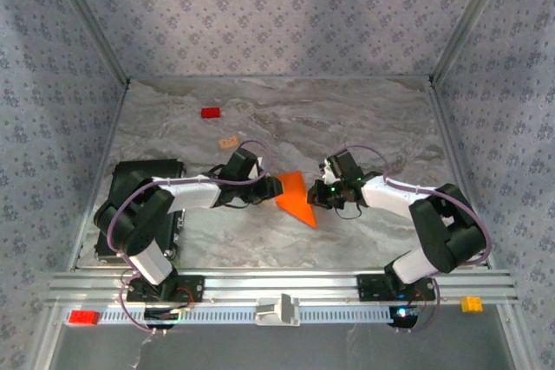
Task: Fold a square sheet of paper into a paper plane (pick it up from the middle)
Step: Fourth fold the wing at the center of the table.
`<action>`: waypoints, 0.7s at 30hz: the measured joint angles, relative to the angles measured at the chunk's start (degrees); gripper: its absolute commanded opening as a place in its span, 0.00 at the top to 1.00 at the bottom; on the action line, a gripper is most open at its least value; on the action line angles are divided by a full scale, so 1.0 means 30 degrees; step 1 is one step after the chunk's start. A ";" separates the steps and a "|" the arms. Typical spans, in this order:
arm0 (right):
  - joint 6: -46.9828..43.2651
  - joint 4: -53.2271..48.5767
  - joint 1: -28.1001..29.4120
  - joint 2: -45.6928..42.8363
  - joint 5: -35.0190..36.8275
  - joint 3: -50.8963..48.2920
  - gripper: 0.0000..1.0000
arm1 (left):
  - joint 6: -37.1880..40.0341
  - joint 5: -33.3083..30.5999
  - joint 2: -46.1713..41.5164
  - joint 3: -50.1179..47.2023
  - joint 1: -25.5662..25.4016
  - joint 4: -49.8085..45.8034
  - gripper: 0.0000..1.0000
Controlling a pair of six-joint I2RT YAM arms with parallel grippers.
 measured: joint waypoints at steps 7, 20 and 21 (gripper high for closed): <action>0.0000 0.0430 -0.0379 -0.0423 -0.0277 -0.0488 0.91 | 0.0087 0.0561 0.0000 0.0007 0.0270 0.0007 0.47; 0.0000 0.0867 -0.0561 -0.0605 -0.0423 -0.0947 0.90 | -0.0175 0.1865 0.0925 0.0313 0.0321 0.0780 0.52; 0.0007 0.0867 -0.0561 -0.0619 -0.0430 -0.0991 0.90 | -0.0248 0.1938 0.1027 0.0313 0.0321 0.0925 0.53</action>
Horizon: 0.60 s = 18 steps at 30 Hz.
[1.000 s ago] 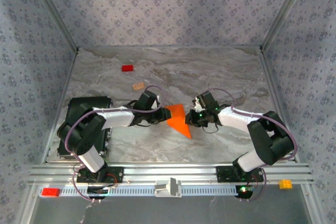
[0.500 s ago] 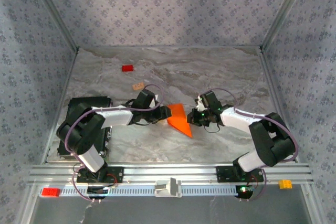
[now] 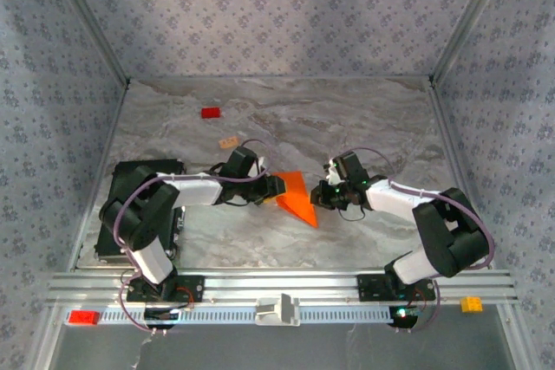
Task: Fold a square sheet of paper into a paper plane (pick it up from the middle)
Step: Fourth fold the wing at the center of the table.
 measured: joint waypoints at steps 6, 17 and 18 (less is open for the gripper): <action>0.0000 0.0102 -0.0036 -0.0058 0.0000 -0.0131 0.90 | -0.0444 0.0423 0.0328 0.0015 0.0000 0.0699 0.56; 0.0015 0.0539 -0.0073 -0.0109 -0.0007 -0.0386 0.90 | -0.1202 0.0780 0.0874 0.0007 0.0007 0.1785 0.59; 0.0015 0.0561 -0.0073 -0.0109 -0.0007 -0.0401 0.90 | -0.1224 0.0780 0.0874 0.0007 0.0007 0.1785 0.60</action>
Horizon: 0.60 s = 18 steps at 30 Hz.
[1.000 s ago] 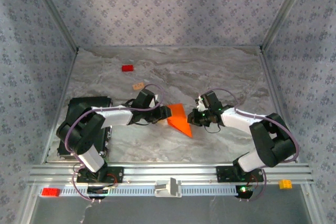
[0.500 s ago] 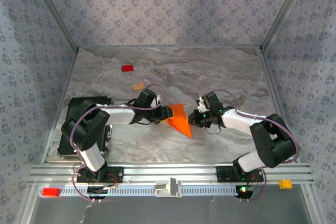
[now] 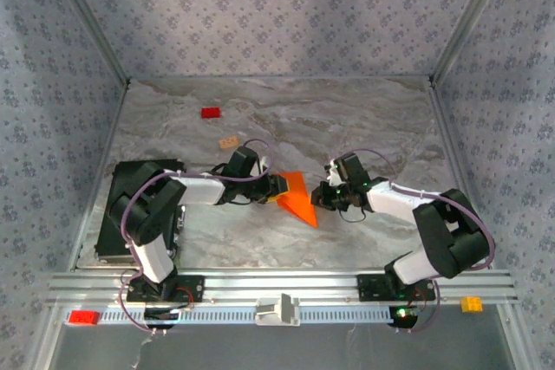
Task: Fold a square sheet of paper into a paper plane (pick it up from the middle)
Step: Fourth fold the wing at the center of the table.
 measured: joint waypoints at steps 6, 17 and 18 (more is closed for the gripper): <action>-0.0007 0.0109 -0.0036 0.0000 -0.0051 -0.0007 0.89 | -0.0197 0.0007 0.0022 0.0007 0.0000 0.0211 0.70; -0.0044 -0.0401 -0.0051 -0.0831 0.0612 -0.0022 0.62 | -0.0342 -0.0066 0.0022 0.0007 0.0000 0.0284 0.87; -0.0138 -0.0525 -0.0044 -0.1166 0.0787 -0.0029 0.59 | -0.0342 -0.0087 0.0022 0.0007 0.0000 0.0284 0.88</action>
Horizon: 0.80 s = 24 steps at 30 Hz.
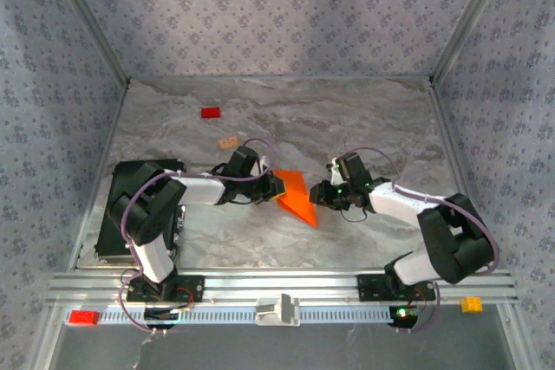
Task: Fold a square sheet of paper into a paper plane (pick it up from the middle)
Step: Fourth fold the wing at the center of the table.
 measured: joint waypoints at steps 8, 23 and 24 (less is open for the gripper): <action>-0.1479 -0.0721 0.1049 -0.3402 0.2047 -0.0240 0.54 | -0.0131 -0.0226 -0.0007 0.0000 0.0007 -0.0015 0.86; -0.8575 0.3417 1.0775 -0.5231 1.2218 -0.4087 0.56 | -0.0211 -0.0204 -0.0015 0.0146 0.0000 -0.0029 0.84; -0.8961 0.3701 1.0987 -0.4962 1.2699 -0.4087 0.56 | -0.0204 -0.0204 -0.0015 0.0175 0.0000 -0.0022 0.84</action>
